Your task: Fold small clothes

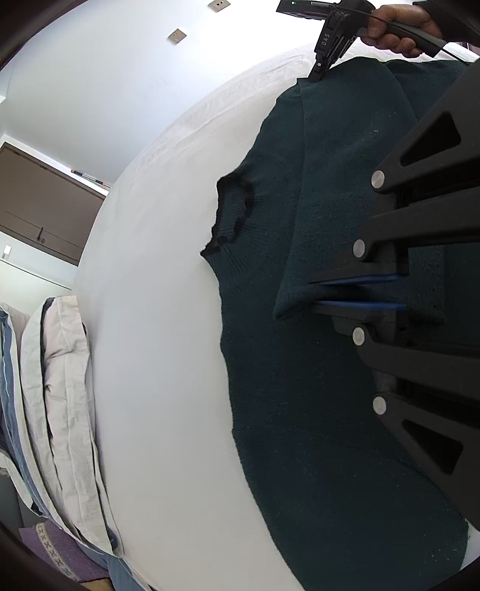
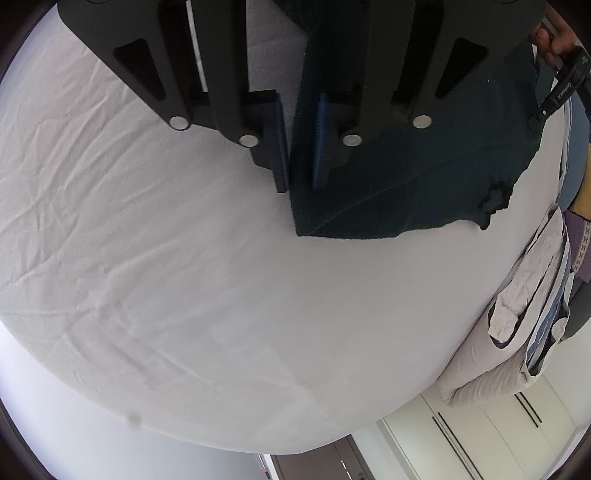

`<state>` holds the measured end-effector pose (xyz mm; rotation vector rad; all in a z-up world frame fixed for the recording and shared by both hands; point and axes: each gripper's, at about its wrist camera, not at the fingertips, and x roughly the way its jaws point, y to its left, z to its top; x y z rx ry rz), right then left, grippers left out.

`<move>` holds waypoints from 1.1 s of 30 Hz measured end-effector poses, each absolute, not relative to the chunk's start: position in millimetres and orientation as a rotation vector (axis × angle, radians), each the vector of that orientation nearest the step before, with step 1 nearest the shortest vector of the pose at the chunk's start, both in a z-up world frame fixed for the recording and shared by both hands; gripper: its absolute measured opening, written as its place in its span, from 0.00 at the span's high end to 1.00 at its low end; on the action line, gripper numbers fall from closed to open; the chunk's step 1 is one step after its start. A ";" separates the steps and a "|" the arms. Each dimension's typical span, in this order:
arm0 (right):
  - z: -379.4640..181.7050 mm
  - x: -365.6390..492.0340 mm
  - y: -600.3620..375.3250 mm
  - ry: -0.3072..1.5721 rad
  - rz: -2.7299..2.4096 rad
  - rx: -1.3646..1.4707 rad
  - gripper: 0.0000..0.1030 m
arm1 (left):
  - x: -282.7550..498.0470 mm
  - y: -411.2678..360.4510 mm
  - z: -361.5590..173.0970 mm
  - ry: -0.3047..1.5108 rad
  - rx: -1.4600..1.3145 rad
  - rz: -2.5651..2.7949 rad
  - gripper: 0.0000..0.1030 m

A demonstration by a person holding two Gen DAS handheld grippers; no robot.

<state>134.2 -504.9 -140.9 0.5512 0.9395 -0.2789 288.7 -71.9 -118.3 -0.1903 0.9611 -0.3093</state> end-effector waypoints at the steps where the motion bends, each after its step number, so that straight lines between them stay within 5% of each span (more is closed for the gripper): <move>1: -140.6 134.1 -506.9 0.935 -0.291 0.545 0.95 | 289.0 -71.0 -122.7 0.962 -0.195 -0.306 0.92; 10: -141.1 120.6 -522.8 0.878 -0.359 0.584 1.00 | 280.5 -65.7 -137.2 0.919 -0.193 -0.313 0.87; 15: -96.5 86.8 -488.5 0.805 -0.260 0.557 0.86 | 281.1 -63.5 -143.2 0.910 -0.211 -0.325 0.86; 21: -109.4 75.4 -432.3 0.918 -0.143 0.450 0.86 | 280.9 -58.9 -143.8 0.909 -0.244 -0.338 0.86; 24: -148.9 62.2 -455.8 0.941 -0.190 0.563 1.00 | 279.8 -58.8 -144.0 0.904 -0.244 -0.340 0.85; 30: -160.5 49.8 -485.6 0.889 -0.335 0.565 1.00 | 280.5 -52.0 -145.2 0.910 -0.303 -0.373 0.84; 33: -144.2 39.7 -484.2 0.841 -0.371 0.563 0.93 | 274.7 -42.4 -134.2 0.930 -0.313 -0.373 0.71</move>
